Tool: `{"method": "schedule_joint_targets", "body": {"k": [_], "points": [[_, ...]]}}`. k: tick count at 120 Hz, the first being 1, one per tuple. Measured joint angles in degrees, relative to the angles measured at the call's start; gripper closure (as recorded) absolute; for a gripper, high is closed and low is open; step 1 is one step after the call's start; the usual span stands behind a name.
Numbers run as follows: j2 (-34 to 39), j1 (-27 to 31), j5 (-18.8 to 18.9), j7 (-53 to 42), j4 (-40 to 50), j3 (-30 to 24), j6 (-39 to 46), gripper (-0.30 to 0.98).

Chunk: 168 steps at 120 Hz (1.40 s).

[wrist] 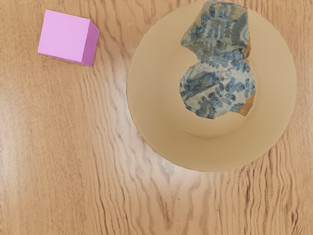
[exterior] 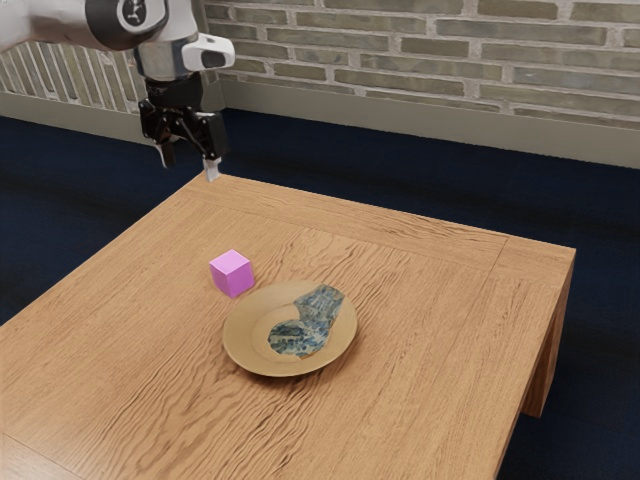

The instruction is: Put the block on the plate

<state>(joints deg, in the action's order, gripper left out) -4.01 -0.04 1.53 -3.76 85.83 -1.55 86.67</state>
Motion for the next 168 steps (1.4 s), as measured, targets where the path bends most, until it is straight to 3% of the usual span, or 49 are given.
{"method": "schedule_joint_targets", "body": {"k": [36, 66, 120, 168], "points": [[-1.11, -1.32, 1.53, -0.97, 0.57, 1.27, 1.55, 0.0], [-1.78, -0.18, 2.7, -3.77, 4.32, 8.67, 4.38, 0.0], [-14.7, 2.7, 1.97, -16.59, 4.43, 12.02, 15.82, 0.0], [-27.78, 3.47, -4.14, -24.11, -14.57, 12.2, 16.32, 0.0]]}}
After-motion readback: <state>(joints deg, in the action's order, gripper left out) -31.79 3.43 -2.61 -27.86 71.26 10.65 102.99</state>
